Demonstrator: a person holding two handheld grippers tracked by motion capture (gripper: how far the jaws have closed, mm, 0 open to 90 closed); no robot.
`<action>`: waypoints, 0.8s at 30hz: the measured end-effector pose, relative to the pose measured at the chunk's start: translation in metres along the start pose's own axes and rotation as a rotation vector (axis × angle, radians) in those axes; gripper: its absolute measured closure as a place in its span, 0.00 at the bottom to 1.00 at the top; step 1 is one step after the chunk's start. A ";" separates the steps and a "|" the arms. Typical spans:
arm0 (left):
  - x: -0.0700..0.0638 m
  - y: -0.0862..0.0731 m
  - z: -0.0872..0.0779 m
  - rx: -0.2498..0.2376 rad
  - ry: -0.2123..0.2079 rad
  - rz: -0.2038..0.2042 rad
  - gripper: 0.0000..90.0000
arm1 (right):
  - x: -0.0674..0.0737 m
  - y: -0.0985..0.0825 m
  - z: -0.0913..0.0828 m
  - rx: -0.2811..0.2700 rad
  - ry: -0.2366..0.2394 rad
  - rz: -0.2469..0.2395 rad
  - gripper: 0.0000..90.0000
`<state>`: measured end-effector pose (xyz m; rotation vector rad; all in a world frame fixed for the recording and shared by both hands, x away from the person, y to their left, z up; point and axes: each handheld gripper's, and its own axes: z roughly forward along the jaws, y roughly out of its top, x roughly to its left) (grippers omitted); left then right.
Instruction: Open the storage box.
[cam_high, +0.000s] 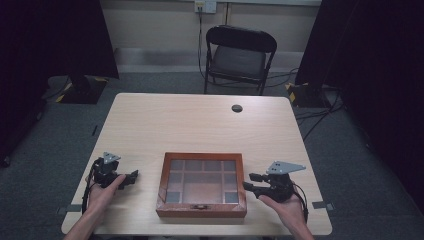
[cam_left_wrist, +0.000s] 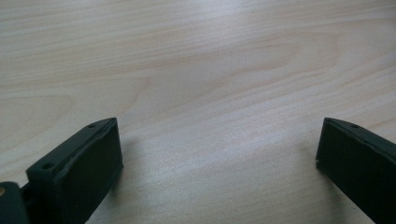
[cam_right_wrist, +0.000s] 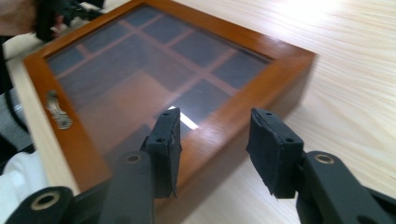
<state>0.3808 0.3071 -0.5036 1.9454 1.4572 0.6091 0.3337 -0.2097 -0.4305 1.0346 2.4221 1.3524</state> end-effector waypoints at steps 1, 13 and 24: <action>0.000 0.000 0.000 0.000 0.000 0.000 0.00 | 0.002 0.001 0.001 0.003 0.006 -0.006 0.63; 0.000 0.001 0.001 0.000 -0.010 0.005 0.00 | 0.029 0.020 0.021 0.024 0.133 -0.072 0.72; 0.000 0.001 0.001 0.001 -0.010 0.005 0.00 | 0.054 0.029 0.051 0.061 0.228 -0.131 0.76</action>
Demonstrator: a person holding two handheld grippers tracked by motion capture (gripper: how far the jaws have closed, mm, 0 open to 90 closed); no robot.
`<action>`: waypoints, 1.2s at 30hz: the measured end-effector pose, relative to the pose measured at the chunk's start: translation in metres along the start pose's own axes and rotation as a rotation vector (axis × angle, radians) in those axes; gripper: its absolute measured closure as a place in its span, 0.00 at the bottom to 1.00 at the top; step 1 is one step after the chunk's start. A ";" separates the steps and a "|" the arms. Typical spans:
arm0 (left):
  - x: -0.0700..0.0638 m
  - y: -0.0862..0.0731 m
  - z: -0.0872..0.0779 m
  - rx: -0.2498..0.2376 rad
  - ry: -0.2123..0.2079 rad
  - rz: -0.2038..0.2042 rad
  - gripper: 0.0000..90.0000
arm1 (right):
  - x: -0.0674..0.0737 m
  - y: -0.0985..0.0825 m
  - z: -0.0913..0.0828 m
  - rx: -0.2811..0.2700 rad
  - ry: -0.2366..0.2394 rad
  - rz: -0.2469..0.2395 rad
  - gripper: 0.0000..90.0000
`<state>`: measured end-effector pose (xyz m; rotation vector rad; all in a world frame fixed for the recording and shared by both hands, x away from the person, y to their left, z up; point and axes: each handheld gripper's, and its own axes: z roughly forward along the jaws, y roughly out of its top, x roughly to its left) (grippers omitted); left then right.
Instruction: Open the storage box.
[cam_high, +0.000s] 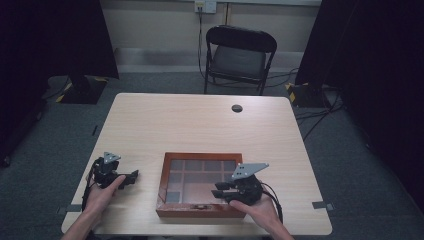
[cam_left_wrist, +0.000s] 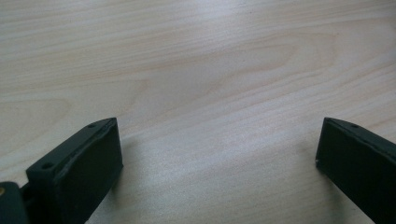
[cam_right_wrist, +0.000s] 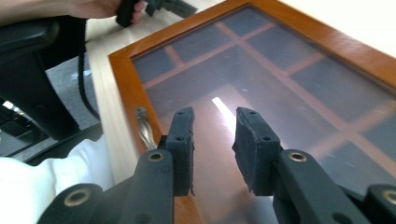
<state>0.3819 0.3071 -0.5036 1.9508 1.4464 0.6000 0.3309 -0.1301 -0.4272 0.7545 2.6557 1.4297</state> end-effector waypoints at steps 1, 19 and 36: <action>0.000 0.000 0.000 0.000 -0.001 0.000 0.00 | 0.002 0.000 0.003 0.004 0.012 -0.005 0.76; 0.000 0.000 0.000 0.000 -0.001 0.000 0.00 | 0.024 -0.003 0.030 0.059 0.134 -0.065 0.86; -0.002 0.002 -0.004 0.006 -0.025 0.019 0.10 | 0.023 -0.004 0.029 0.070 0.151 -0.108 0.91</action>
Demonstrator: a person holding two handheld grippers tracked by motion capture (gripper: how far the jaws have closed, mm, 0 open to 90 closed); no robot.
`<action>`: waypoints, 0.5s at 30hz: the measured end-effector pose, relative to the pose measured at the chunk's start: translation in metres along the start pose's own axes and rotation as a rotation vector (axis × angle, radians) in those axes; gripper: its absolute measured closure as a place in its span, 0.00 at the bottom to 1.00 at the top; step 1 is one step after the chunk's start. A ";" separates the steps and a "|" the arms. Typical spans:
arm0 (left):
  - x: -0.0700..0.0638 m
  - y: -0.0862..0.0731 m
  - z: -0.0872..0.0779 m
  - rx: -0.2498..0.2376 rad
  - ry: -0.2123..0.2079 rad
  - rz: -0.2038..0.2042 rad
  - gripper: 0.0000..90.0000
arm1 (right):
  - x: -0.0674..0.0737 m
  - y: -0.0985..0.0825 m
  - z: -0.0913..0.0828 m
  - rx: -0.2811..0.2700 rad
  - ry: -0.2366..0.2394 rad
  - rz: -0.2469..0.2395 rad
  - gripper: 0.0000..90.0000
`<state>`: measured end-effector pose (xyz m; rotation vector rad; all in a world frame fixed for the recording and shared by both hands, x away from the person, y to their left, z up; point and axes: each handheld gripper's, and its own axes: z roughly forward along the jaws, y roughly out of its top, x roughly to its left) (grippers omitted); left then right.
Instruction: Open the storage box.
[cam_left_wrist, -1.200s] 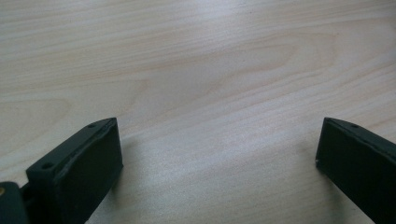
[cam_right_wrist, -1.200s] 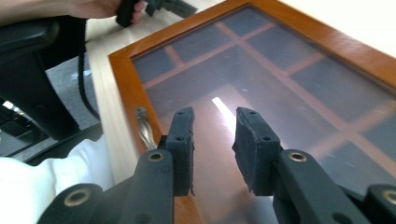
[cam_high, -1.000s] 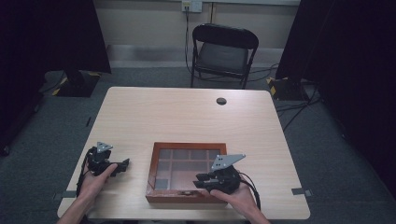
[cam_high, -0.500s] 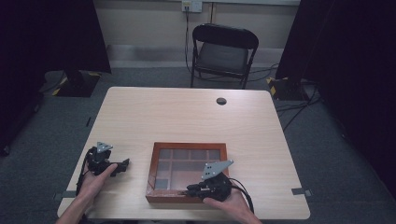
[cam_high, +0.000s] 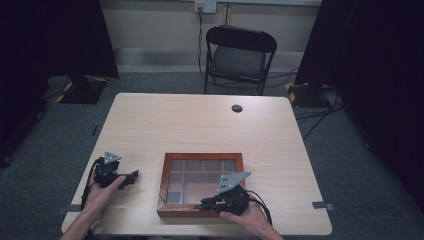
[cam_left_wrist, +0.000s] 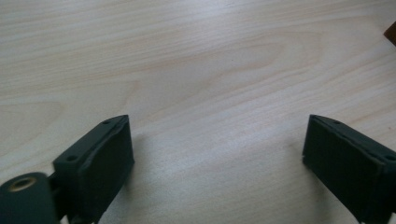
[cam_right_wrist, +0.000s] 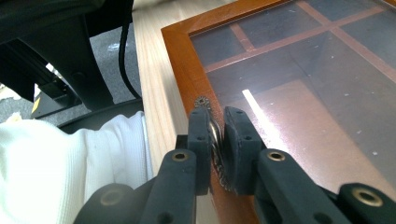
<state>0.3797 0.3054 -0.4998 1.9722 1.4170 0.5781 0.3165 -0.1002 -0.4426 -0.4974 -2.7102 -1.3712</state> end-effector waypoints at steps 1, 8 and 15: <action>0.000 0.000 0.000 0.002 0.000 0.002 0.11 | 0.000 0.000 -0.001 0.003 0.000 -0.006 0.91; 0.000 0.001 -0.002 0.004 -0.015 0.002 0.17 | -0.001 0.001 -0.002 0.014 -0.001 -0.016 0.91; -0.003 0.004 -0.008 -0.018 -0.066 0.035 0.18 | 0.000 0.003 -0.003 0.016 0.001 -0.017 0.91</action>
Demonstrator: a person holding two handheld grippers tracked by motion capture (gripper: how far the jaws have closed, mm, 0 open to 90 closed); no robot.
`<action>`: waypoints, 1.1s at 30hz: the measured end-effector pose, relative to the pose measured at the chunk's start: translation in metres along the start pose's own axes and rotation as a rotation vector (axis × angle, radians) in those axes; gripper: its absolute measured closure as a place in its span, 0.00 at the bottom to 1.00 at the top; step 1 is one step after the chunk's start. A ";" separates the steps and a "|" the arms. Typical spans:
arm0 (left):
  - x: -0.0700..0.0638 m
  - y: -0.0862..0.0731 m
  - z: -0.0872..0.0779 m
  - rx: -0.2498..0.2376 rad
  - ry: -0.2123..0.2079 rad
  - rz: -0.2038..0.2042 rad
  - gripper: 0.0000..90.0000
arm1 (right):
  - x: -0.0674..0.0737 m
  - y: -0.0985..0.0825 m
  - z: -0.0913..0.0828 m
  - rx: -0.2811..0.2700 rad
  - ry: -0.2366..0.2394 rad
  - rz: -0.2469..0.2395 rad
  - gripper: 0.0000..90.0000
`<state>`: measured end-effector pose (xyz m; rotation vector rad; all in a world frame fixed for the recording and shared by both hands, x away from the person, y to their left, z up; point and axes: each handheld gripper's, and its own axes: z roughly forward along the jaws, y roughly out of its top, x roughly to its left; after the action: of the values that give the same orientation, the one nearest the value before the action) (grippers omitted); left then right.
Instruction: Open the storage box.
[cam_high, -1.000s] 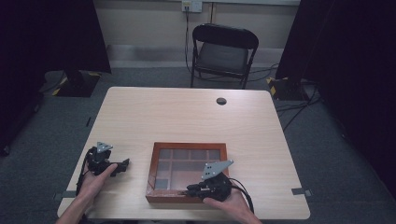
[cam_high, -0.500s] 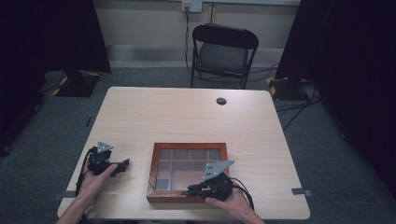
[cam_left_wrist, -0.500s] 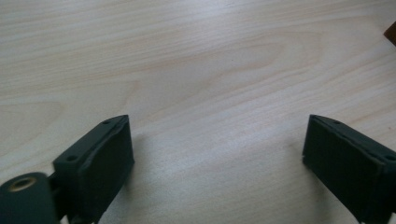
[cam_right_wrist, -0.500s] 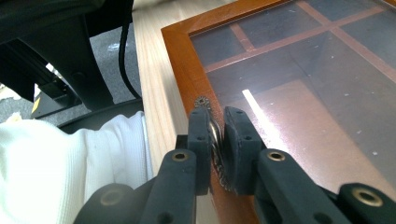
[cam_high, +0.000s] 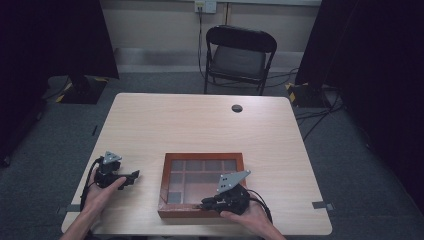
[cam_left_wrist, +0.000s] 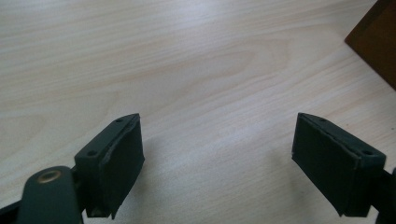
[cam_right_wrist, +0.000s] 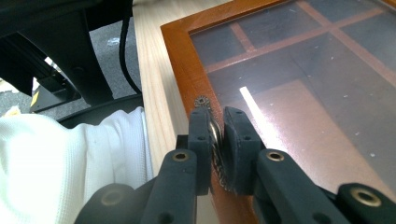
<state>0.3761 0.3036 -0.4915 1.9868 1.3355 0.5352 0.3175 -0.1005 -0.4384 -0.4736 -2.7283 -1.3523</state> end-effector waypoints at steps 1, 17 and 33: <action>0.000 0.000 0.000 0.000 0.000 0.000 0.18 | 0.000 0.000 0.000 0.000 0.000 0.000 0.91; -0.015 0.005 -0.014 -0.104 -0.168 0.026 0.18 | -0.002 0.017 -0.013 -0.021 0.025 -0.011 0.92; -0.042 0.011 -0.022 -0.162 -0.316 0.131 0.17 | -0.005 0.033 -0.026 -0.021 0.030 -0.018 0.92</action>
<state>0.3523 0.2685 -0.4667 1.9376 0.9458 0.3578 0.3303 -0.1032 -0.3978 -0.4277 -2.7030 -1.3822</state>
